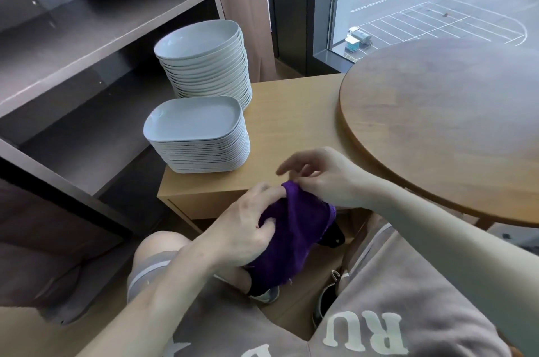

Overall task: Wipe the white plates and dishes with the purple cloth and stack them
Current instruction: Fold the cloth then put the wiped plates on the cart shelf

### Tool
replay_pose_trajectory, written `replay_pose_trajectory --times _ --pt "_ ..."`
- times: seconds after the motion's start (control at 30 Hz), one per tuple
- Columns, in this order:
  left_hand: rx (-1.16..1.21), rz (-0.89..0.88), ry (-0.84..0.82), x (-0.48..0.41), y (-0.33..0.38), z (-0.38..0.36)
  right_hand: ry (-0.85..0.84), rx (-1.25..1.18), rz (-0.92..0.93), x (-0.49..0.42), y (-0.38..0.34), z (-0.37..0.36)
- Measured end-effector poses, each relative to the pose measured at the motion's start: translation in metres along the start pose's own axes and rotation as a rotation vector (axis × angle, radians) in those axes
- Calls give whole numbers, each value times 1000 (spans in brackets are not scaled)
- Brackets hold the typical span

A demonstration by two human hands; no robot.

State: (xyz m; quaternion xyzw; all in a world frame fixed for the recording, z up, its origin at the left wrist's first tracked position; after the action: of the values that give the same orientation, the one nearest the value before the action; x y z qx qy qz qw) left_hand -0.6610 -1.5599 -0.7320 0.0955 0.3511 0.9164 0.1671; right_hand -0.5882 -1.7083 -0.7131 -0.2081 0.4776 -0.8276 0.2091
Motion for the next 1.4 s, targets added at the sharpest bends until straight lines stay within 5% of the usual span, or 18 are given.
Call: replay_pose_trajectory --times 0.3,0.5,0.73,0.93,1.03,1.2,1.3,1.4 --pt "-73 -8 19 -4 -13 9 -210 145 -14 0 12 -12" --pt "-41 113 249 -4 -32 38 52 277 -40 -7 24 37" --pt "34 147 282 -7 -28 42 -343 532 -260 3 38 27" --pt "154 -15 313 -14 10 42 -209 134 2 1 0 -20" --pt "153 45 378 -14 7 50 -130 105 76 2 -14 -13" --pt "245 205 35 -12 -14 32 -4 -229 105 7 -19 22" --pt "511 192 66 -8 -17 34 113 -572 129 2 -17 46" --pt "784 169 139 -17 -6 51 198 -619 121 -4 -11 62"
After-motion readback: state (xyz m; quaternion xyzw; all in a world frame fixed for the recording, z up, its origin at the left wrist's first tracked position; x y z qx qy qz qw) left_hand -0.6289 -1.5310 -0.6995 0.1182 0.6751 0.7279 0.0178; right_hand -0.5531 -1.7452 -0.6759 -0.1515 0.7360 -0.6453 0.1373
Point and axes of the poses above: each hand's wrist, its own x-axis away from the middle knuckle, its own z-axis out of the back of the hand, y = z × x, the point moved 6 cm from there along -x, towards the middle knuckle, and after that the axes turned 4 degrees about -x, right-handed, at the moved point
